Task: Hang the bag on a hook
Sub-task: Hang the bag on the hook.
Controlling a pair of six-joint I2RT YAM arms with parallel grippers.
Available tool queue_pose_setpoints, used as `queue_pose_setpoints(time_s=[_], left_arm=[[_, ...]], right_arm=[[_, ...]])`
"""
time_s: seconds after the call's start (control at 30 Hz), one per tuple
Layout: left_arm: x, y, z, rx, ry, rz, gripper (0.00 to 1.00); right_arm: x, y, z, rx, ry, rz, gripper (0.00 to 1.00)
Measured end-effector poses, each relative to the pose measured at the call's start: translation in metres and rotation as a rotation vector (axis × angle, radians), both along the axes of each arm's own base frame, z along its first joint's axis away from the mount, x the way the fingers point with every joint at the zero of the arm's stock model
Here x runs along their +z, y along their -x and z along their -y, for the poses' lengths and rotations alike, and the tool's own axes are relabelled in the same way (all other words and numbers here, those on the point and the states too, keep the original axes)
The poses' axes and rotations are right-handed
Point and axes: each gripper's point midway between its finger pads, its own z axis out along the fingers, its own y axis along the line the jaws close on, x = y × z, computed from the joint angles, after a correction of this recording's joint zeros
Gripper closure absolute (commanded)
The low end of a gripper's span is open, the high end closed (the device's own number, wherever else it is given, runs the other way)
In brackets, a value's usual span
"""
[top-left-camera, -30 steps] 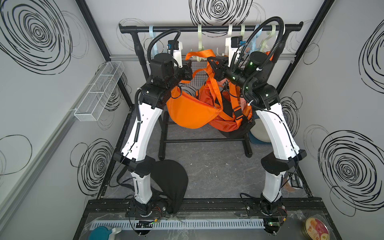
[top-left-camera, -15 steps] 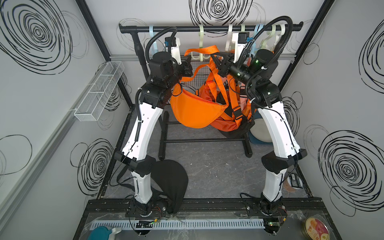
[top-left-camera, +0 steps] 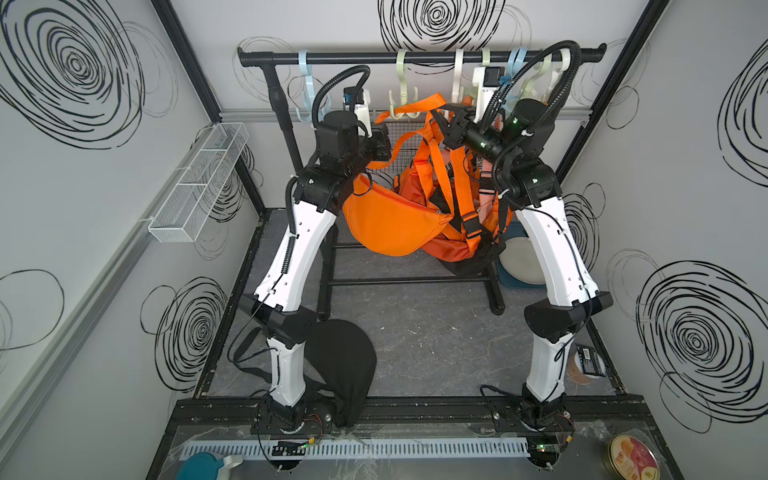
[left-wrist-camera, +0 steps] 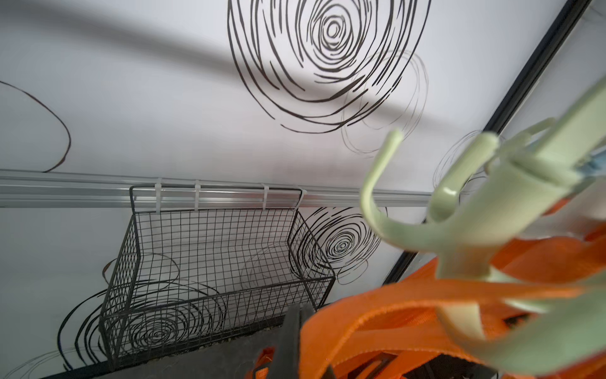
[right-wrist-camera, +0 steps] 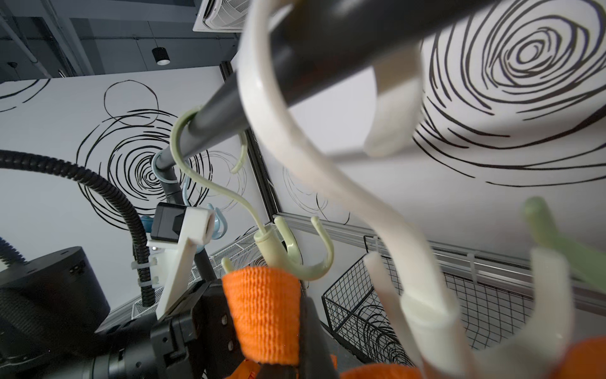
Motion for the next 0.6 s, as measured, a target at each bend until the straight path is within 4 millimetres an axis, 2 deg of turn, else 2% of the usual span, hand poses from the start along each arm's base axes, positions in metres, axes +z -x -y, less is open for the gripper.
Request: queue_pose_setpoints(time_s=[0.1, 0.2, 0.37, 0.43, 0.5, 0.57, 0.6], left_arm=[[-0.02, 0.003, 0.013, -0.02, -0.028, -0.04, 1.0], [-0.03, 0.007, 0.027, -0.047, -0.043, -0.058, 1.0], [-0.032, 0.014, 0.039, -0.073, -0.049, -0.055, 0.98], [-0.029, 0.016, 0.039, -0.075, -0.051, -0.048, 0.86], [-0.026, 0.019, 0.038, -0.076, -0.055, -0.041, 0.76], [-0.023, 0.025, 0.036, -0.075, -0.06, -0.035, 0.59], [-0.022, 0.028, 0.035, -0.074, -0.065, -0.033, 0.56]], right_arm=[[0.0, 0.008, 0.008, -0.033, -0.017, 0.012, 1.0], [0.003, 0.02, 0.016, -0.064, -0.034, 0.028, 1.0], [-0.002, 0.023, 0.029, -0.151, -0.056, 0.045, 1.0], [-0.005, 0.021, 0.036, -0.191, -0.067, 0.049, 1.0], [-0.006, 0.022, 0.043, -0.226, -0.083, 0.061, 0.95], [-0.006, 0.027, 0.051, -0.251, -0.095, 0.074, 0.89], [-0.008, 0.03, 0.052, -0.252, -0.09, 0.066, 0.85]])
